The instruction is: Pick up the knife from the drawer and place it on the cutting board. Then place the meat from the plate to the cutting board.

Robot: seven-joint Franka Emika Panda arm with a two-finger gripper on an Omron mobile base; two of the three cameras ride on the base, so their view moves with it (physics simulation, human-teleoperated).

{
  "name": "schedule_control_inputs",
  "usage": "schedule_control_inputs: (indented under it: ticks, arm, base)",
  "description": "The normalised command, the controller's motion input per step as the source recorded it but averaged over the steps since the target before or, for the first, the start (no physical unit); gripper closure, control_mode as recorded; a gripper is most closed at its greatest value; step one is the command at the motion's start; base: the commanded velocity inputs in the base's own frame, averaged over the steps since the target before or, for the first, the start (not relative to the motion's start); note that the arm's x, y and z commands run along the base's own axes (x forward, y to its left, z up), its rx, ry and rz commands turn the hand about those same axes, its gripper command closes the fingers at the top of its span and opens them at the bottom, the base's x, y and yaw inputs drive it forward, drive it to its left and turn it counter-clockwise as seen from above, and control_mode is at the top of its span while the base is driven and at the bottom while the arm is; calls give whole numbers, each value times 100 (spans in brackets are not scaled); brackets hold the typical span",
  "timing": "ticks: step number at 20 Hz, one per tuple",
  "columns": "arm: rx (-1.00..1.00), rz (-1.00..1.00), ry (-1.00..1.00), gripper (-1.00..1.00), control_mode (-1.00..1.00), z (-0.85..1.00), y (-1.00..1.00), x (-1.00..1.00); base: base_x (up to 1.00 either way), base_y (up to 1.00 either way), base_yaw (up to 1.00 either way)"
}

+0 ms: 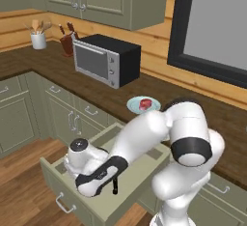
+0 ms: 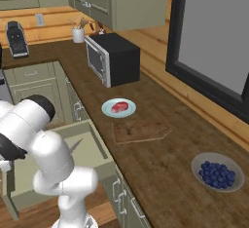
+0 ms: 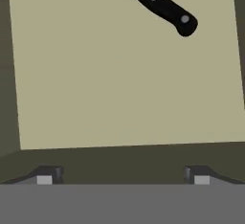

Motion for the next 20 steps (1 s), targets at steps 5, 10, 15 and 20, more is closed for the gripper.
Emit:
schedule_control_inputs:
  ticks: [5,10,15,20]
  arm:
    - [-1,0,15,-100,-100,82,-85,48]
    - [4,10,6,-100,-100,2,-92,59]
    - [-29,56,19,-100,-100,39,-16,54]
    - [-33,57,17,-100,-100,18,-37,16]
  base:
    - [0,0,0]
    - [0,0,0]
    - [0,0,0]
    - [0,0,0]
